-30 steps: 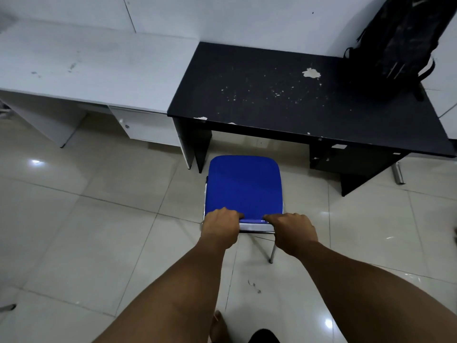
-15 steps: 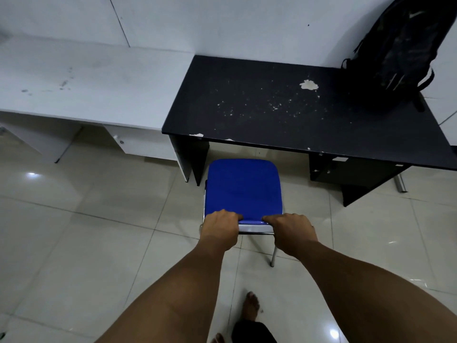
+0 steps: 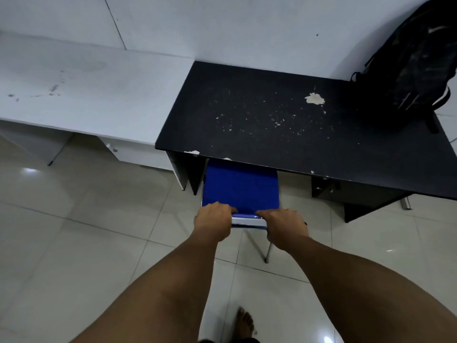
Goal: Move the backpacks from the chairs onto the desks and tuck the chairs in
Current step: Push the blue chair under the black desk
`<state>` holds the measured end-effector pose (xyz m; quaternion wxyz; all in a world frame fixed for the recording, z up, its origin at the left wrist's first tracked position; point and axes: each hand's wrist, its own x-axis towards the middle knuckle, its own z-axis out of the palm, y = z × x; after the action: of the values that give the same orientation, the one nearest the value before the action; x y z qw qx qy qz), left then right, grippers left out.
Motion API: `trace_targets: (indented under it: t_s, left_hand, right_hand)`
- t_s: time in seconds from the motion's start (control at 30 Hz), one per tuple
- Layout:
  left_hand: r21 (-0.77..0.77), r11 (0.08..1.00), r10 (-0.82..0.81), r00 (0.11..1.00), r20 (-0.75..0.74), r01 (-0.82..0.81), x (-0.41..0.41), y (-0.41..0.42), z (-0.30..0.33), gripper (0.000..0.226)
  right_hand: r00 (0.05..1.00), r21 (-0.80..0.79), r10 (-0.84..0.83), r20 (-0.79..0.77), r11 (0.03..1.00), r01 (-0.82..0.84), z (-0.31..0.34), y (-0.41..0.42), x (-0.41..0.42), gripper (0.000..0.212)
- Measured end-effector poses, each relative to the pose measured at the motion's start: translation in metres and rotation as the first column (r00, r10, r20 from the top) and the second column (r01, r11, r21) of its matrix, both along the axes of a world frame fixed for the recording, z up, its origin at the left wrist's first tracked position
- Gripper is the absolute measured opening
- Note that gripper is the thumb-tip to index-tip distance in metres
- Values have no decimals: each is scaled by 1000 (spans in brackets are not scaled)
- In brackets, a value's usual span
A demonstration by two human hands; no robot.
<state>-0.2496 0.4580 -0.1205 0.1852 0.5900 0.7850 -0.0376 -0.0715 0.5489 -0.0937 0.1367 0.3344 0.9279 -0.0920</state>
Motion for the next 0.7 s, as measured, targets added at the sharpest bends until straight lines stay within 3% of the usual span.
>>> trace_targets:
  t_s: [0.7]
  left_hand:
    - [-56,992,-115,993,-30,113,-109,135,7,47]
  right_hand:
    - [992,-4,-124,40,992,124,-3,118,-103,52]
